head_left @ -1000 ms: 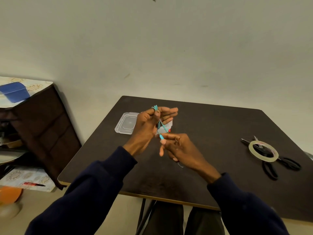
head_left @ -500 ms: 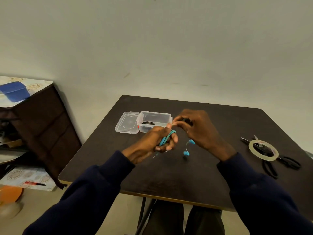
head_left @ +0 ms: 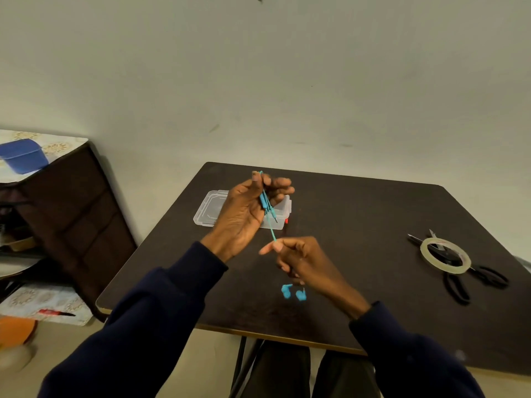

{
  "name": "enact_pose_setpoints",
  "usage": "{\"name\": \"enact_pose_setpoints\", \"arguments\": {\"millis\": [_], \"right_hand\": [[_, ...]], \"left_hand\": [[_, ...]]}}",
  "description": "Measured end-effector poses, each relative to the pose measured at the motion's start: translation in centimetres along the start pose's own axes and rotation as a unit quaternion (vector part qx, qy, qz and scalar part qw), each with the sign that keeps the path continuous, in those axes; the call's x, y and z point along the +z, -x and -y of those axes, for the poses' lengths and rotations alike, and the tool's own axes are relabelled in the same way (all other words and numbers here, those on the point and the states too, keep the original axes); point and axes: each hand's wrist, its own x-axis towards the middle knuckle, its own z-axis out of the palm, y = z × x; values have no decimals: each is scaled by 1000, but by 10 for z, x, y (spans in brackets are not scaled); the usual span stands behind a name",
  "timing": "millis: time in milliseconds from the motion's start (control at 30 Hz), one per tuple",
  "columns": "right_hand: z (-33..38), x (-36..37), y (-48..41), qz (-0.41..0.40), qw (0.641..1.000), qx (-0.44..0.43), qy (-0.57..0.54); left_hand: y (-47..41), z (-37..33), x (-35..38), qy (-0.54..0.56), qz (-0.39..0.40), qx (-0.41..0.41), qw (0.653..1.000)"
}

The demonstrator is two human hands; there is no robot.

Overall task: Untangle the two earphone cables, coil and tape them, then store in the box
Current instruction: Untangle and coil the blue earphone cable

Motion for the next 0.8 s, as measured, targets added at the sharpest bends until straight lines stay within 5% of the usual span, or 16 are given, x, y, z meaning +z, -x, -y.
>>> {"name": "enact_pose_setpoints", "arguments": {"millis": [167, 367, 533, 667, 800], "right_hand": [[21, -4, 9, -26, 956, -125, 263], [47, -42, -12, -116, 877, -227, 406], [46, -63, -27, -119, 878, -258, 385], [34, -59, -27, -145, 950, -201, 190], [14, -38, -19, -116, 988, -98, -31]], "left_hand": [[-2, 16, -11, -252, -15, 45, 967], [17, 37, -6, -404, 36, 10, 914], [21, 34, 1, -248, 55, -116, 960], [23, 29, 0, -62, 106, -173, 977], [21, 23, 2, 90, 154, -220, 959]]}}
